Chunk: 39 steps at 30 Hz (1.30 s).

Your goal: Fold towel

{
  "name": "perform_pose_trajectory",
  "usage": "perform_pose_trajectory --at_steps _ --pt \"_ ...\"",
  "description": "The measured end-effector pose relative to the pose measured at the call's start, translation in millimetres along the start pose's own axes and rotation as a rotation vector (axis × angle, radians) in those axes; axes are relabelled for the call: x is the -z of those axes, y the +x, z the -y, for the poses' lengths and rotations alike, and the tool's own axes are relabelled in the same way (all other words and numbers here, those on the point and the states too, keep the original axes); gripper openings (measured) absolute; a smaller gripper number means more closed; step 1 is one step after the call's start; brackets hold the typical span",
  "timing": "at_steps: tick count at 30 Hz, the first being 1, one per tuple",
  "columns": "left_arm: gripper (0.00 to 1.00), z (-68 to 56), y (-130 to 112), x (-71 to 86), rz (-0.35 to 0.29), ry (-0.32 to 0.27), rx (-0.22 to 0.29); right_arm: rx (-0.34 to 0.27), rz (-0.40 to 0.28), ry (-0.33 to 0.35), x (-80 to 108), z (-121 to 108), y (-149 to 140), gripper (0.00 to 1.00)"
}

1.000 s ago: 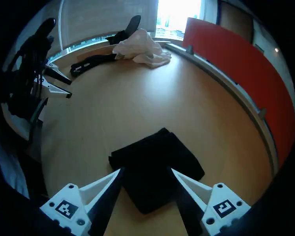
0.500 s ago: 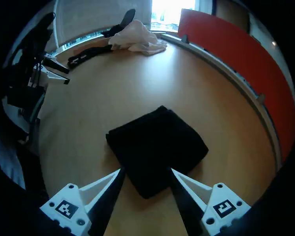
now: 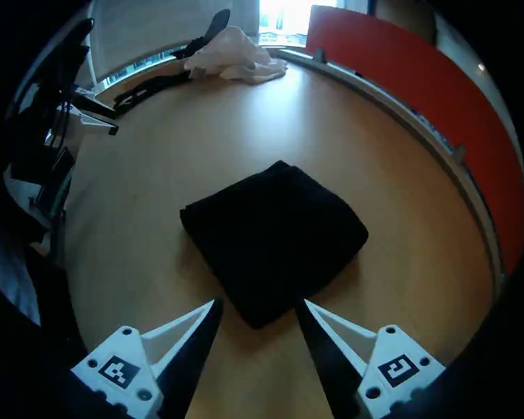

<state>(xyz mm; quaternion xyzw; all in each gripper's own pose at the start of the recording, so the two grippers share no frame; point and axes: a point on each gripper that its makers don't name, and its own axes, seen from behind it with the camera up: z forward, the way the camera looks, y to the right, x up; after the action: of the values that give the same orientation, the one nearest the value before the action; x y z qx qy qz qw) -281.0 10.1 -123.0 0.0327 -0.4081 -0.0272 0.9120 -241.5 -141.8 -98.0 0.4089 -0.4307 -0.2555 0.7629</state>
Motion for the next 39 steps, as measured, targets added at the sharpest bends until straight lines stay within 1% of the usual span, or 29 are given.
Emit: perform_pose_trajectory --at_steps 6,10,14,20,22,26,32,39 --pt "0.95 -1.6 -1.3 0.0 0.001 -0.002 0.005 -0.027 0.024 0.002 -7.7 1.6 -15.1 0.73" --pt "0.95 -1.4 -1.8 0.1 0.001 -0.002 0.005 -0.047 0.031 0.004 -11.0 1.6 -20.0 0.70" --pt "0.95 -1.7 -1.8 0.0 0.001 -0.002 0.005 -0.058 0.031 0.006 -12.8 1.7 -21.4 0.58" --pt "0.95 -3.1 -1.1 0.5 -0.001 -0.004 0.005 -0.074 0.035 0.006 -15.9 2.0 -22.3 0.37" --pt "0.95 -3.2 -1.1 0.6 -0.001 -0.004 0.005 -0.078 0.036 0.005 -16.1 2.0 -22.3 0.30" --pt "0.95 -3.2 -1.4 0.7 -0.001 -0.004 0.004 -0.084 0.036 0.012 -16.0 3.6 -22.0 0.11" --pt "0.95 -4.1 -1.1 0.5 -0.002 -0.006 0.005 -0.092 0.033 0.021 -14.9 4.8 -21.2 0.06" --pt "0.95 -3.7 -1.3 0.7 -0.002 -0.008 0.002 -0.087 0.018 0.007 -8.7 2.5 -14.7 0.05"
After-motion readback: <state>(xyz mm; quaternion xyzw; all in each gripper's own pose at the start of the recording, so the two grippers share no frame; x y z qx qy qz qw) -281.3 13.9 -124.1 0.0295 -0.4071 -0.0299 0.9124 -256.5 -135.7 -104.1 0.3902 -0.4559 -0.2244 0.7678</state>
